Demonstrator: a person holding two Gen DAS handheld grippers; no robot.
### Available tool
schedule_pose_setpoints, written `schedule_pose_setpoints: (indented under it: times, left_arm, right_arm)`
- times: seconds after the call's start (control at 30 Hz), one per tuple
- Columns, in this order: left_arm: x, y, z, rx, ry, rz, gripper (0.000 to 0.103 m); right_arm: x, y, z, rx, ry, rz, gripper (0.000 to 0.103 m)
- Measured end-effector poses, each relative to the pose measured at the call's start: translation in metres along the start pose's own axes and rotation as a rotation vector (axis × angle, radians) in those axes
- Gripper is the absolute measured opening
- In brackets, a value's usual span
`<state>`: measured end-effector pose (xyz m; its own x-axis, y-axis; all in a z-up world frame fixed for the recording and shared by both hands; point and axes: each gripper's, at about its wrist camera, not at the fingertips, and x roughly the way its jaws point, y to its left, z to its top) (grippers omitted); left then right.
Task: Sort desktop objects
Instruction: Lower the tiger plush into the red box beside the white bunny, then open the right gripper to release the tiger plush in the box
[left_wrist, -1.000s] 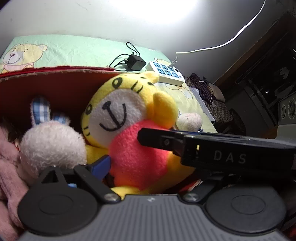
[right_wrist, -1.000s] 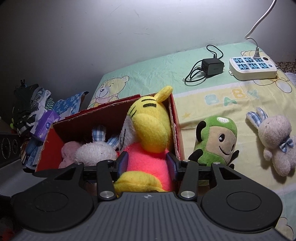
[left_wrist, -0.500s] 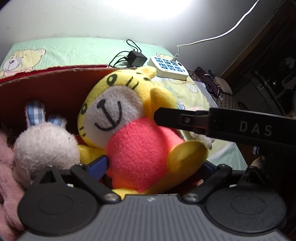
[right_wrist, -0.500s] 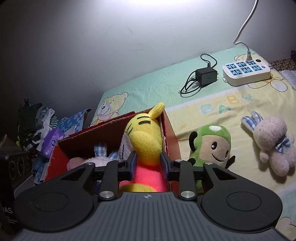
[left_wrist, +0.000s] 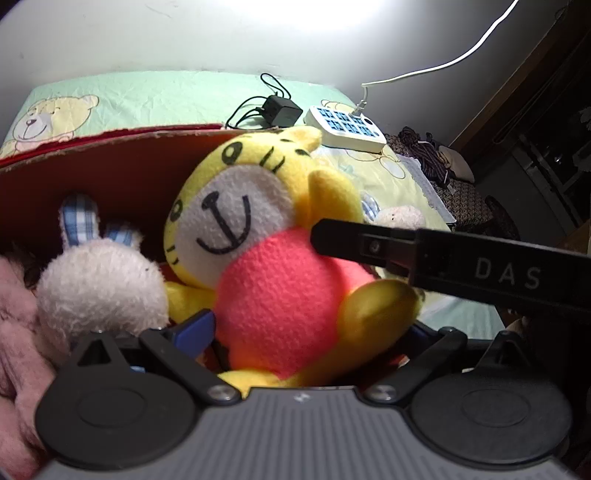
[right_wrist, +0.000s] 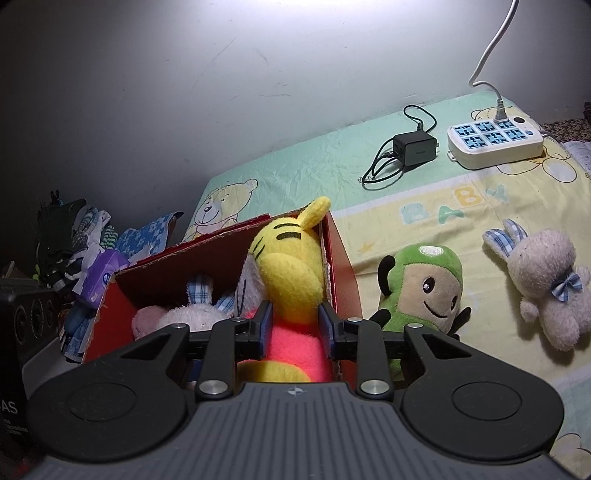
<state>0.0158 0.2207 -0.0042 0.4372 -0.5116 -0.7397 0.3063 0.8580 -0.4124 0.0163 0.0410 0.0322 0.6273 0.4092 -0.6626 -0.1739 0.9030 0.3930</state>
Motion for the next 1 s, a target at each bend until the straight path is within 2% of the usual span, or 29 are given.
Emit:
schedule_pose_setpoints:
  times: [0.57,1.0]
  left_arm:
    - [-0.018,0.001,-0.005,-0.027,-0.016,-0.012,0.096]
    - [-0.018,-0.006,-0.011,-0.014,-0.011,0.022,0.096]
  right_arm:
    - [0.001,0.003,-0.005,-0.034,-0.007,-0.006,0.029]
    - [-0.001,-0.001,-0.014,-0.026,-0.013,0.017,0.029]
